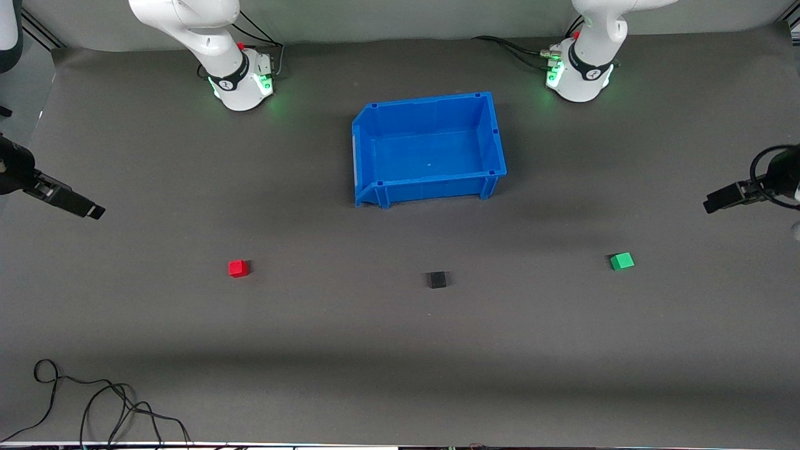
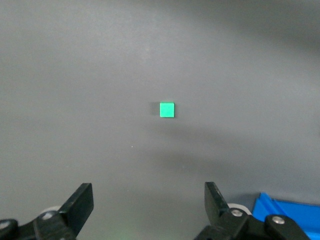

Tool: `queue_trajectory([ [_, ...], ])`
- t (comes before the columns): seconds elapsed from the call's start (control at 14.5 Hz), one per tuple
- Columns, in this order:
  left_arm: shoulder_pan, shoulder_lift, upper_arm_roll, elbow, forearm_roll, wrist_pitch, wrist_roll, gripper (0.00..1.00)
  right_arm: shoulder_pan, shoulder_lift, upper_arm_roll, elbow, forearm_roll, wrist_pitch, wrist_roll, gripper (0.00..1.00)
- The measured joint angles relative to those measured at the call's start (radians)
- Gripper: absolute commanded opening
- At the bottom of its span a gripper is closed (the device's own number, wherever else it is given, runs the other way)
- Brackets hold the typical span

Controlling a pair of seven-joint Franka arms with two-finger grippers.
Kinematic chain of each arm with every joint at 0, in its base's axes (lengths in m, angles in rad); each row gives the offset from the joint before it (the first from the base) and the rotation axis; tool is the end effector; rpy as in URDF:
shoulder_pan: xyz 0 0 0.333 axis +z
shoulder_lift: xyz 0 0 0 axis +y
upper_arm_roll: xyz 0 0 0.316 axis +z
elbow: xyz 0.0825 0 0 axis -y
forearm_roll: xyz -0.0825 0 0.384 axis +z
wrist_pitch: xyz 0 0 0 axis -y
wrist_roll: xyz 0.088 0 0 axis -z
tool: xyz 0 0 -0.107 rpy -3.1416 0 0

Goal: Attach green and red cubes to black cube
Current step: 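Reach the right gripper to the red cube while the left gripper reaches the green cube, then grasp the red cube with the right gripper while the left gripper grasps the green cube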

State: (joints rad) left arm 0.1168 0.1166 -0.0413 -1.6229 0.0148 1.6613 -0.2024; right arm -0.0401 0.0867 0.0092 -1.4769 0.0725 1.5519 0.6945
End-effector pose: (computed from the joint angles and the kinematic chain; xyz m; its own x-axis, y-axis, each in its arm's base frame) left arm 0.5886 0.0472 0.5406 0.9592 0.2727 -0.0745 0.2716 -0.9621 -0.0253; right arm 0.5796 -0.0103 0.6182 0.7486 -0.6607 -0.0558 -0.6630 -0.7470 -0.0488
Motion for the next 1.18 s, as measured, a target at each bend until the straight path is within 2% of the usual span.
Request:
queue_trajectory([
  [0.28,0.004,0.054,-0.003,-0.153,0.005,0.211,-0.142,0.99,0.0,0.012,0.0,-0.001,0.082,0.0,0.425,1.0],
  [0.48,-0.006,0.116,-0.01,-0.208,0.026,0.316,-0.157,0.99,-0.002,0.04,-0.002,-0.007,0.144,-0.002,0.588,1.0],
  [0.69,-0.009,0.188,-0.012,-0.259,0.031,0.433,-0.165,0.99,-0.008,0.072,-0.01,-0.053,0.214,0.015,0.606,1.0],
  [0.97,-0.007,0.32,-0.01,-0.286,0.033,0.602,-0.186,0.97,-0.007,0.091,-0.017,-0.219,0.271,0.207,0.597,1.0],
  [1.18,-0.007,0.409,-0.011,-0.296,0.035,0.713,-0.224,0.95,-0.007,0.117,-0.017,-0.34,0.326,0.334,0.491,1.0],
])
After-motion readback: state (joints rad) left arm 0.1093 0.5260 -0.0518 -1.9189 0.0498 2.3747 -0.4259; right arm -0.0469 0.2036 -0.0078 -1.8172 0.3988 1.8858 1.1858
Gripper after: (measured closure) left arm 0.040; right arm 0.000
